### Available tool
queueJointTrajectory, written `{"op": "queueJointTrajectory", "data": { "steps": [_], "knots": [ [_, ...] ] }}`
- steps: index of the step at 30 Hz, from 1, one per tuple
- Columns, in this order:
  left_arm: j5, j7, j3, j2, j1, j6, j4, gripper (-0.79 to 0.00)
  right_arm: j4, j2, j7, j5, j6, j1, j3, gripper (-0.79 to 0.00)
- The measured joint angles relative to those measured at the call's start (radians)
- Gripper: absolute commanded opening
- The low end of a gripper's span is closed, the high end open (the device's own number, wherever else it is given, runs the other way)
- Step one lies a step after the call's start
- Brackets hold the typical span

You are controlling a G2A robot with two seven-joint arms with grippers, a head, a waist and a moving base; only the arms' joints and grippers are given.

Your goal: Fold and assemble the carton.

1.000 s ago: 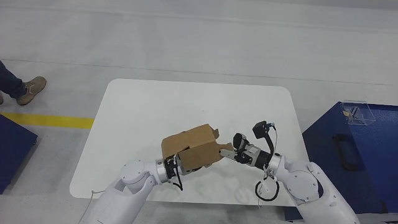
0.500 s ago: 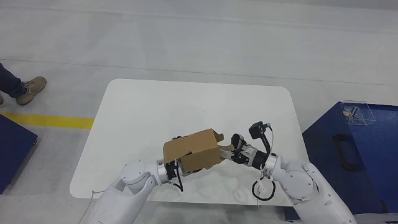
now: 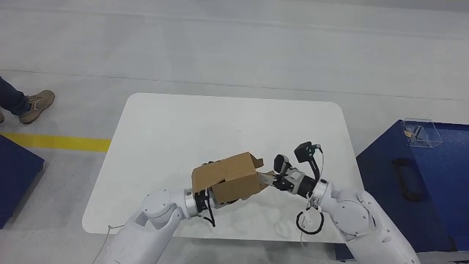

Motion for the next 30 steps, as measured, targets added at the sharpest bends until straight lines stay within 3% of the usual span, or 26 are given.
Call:
{"op": "queueJointTrajectory", "data": {
  "steps": [8,15,22,30],
  "knots": [
    [0.023,0.022,0.003,-0.001,0.008,-0.014,-0.010,-0.785,-0.013,-0.002,-0.148,-0.108,0.054,-0.010,0.054,0.000],
    [0.039,0.026,0.007,0.000,0.015,-0.019,-0.020,-0.785,0.023,-0.027,-0.296,-0.301,0.228,0.030,-0.026,0.000],
    [0.045,0.037,0.001,0.001,0.017,-0.006,-0.016,-0.785,0.045,-0.045,-0.323,-0.434,0.272,0.054,-0.113,0.000],
    [0.028,0.057,-0.007,0.000,0.007,0.034,0.008,-0.785,-0.017,-0.050,-0.342,-0.489,0.285,0.003,-0.118,0.000]
  ]
}}
